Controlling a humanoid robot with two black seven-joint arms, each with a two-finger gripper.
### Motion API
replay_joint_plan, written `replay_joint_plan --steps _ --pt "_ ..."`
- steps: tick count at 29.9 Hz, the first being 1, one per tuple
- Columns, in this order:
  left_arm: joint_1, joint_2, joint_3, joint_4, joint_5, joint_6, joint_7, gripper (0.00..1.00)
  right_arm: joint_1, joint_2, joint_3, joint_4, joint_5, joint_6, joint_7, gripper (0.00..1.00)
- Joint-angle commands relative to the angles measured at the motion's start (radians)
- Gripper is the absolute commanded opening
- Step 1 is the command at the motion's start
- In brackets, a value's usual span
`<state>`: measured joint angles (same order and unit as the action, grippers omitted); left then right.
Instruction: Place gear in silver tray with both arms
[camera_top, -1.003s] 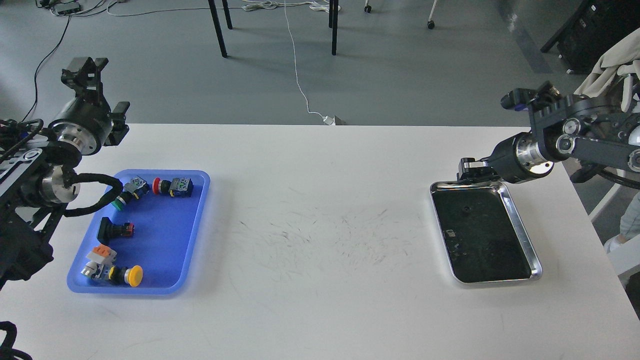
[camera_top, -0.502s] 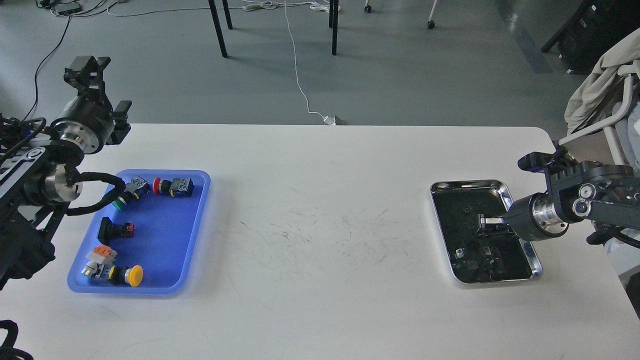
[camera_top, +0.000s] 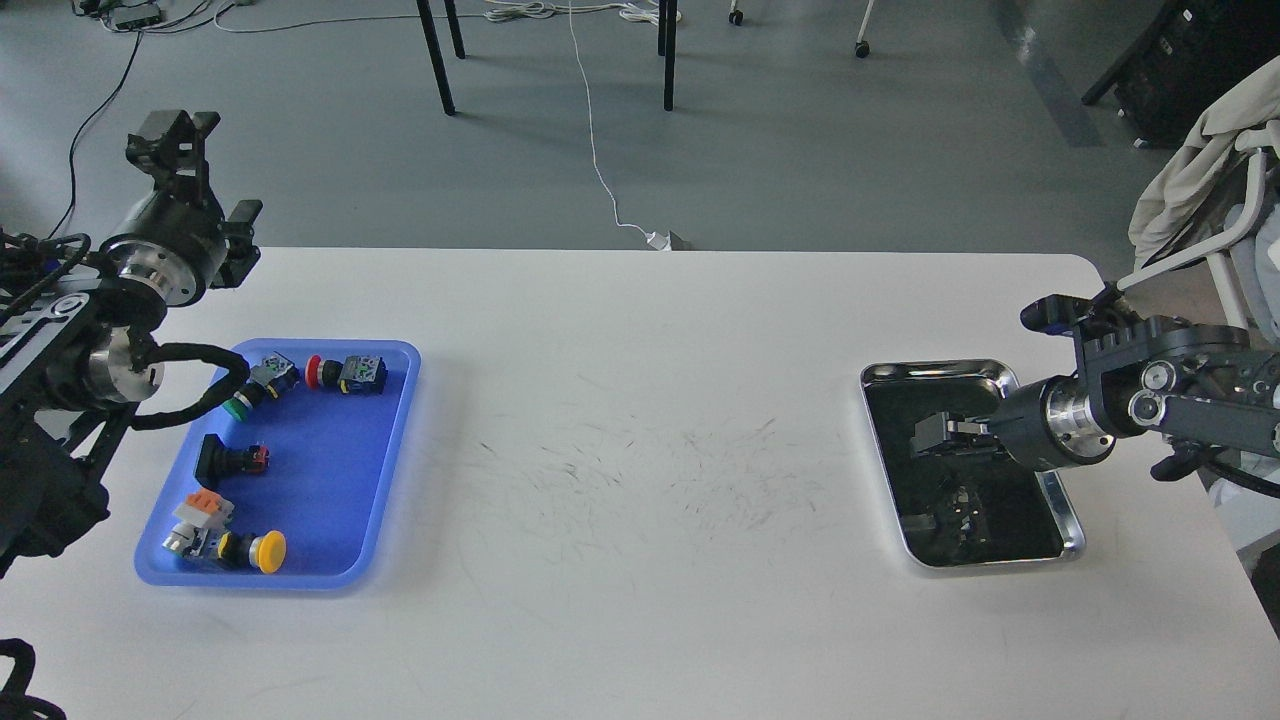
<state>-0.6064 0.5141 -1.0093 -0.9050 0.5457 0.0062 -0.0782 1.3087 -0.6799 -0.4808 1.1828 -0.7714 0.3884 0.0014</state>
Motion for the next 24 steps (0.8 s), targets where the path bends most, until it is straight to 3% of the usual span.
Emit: replay_joint_plan --steps 1,8,13,18,20,24 --pt "0.0 0.0 0.0 0.0 0.0 0.0 0.0 0.98 0.003 -0.044 0.114 0.009 0.001 0.015 0.0 0.97" --pt "-0.003 -0.003 0.0 0.0 0.0 0.002 0.001 0.98 -0.051 -0.147 0.488 -0.032 0.082 0.043 0.009 0.97" --pt "-0.009 -0.031 0.0 -0.002 0.0 0.014 0.006 0.98 -0.074 -0.148 0.655 -0.124 0.494 0.041 0.009 0.97" --pt "-0.023 -0.049 0.0 -0.002 -0.004 0.021 0.014 0.98 -0.118 -0.15 0.709 -0.225 0.956 0.044 0.015 0.97" --pt "-0.029 -0.066 0.0 0.0 -0.006 0.021 0.015 0.98 -0.17 -0.15 0.72 -0.245 1.093 0.055 0.029 0.98" --pt "-0.035 -0.091 0.001 0.001 -0.007 0.021 0.018 0.98 -0.322 -0.139 0.763 -0.244 1.227 0.1 0.104 0.98"
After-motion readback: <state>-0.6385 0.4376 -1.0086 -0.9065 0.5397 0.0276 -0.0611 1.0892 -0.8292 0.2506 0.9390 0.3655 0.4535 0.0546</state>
